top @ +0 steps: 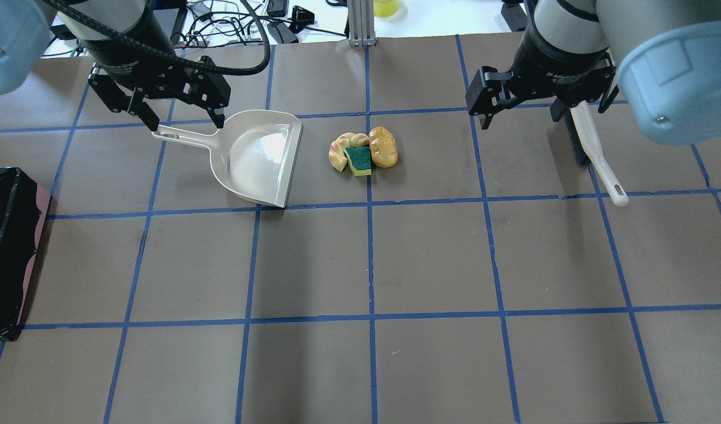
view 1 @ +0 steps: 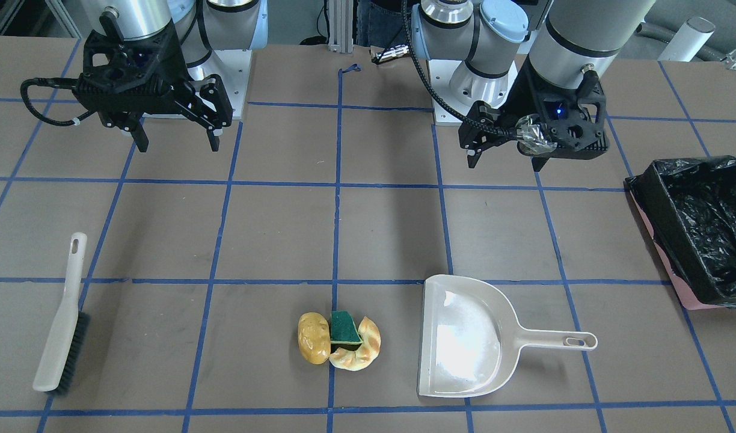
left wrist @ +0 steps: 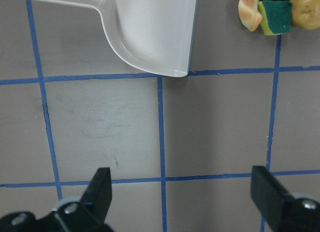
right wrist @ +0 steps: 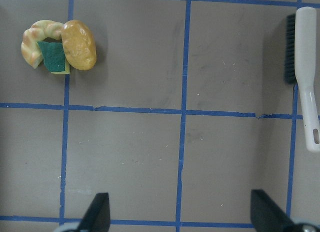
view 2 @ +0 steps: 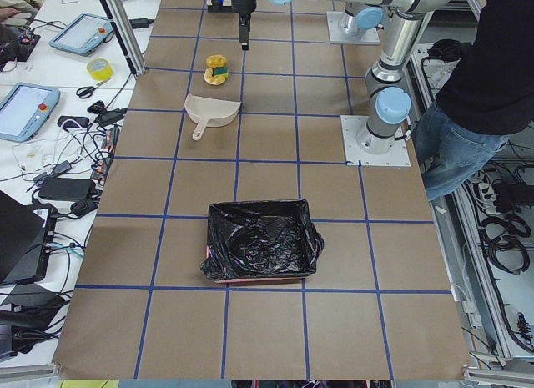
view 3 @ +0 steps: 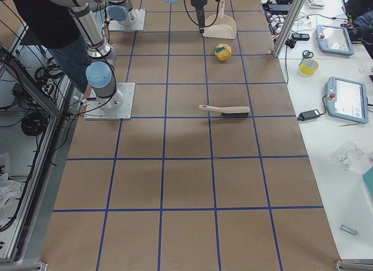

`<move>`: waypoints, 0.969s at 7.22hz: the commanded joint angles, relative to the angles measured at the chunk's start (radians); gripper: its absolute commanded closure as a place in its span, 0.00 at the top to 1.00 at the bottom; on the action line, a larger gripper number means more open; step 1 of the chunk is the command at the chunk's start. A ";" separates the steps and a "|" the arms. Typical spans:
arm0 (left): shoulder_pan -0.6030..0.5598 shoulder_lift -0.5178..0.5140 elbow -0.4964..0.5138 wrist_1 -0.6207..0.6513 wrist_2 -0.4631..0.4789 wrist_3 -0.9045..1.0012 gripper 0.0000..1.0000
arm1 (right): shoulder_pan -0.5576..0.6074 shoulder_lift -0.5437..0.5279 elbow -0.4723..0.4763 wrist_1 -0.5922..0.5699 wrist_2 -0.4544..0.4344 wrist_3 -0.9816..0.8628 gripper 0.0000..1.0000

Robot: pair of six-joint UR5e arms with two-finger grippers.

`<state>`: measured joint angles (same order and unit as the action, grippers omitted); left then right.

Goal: Sweep and dump trash into bin
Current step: 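Grasp the white dustpan handle with the left gripper while the right grasps the brush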

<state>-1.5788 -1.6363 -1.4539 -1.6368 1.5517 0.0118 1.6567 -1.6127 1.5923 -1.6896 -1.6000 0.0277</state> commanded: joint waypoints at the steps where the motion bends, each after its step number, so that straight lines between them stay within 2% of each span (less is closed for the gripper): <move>1: 0.002 -0.002 0.000 0.003 0.001 0.000 1.00 | 0.000 0.002 0.000 -0.004 0.000 0.000 1.00; 2: 0.002 -0.003 -0.003 0.003 -0.005 0.000 1.00 | 0.000 0.000 0.000 0.004 -0.003 0.000 1.00; 4: 0.019 -0.026 -0.008 0.115 0.001 0.102 1.00 | 0.000 0.019 0.000 -0.007 0.003 0.009 1.00; 6: 0.061 -0.068 -0.060 0.139 0.018 0.438 1.00 | -0.023 0.074 0.003 -0.022 0.000 -0.052 1.00; 7: 0.086 -0.106 -0.086 0.212 0.018 0.588 1.00 | -0.093 0.103 0.003 -0.041 0.000 -0.086 1.00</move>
<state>-1.5227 -1.7022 -1.5069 -1.4905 1.5651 0.4134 1.6233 -1.5454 1.5946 -1.7118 -1.5997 -0.0174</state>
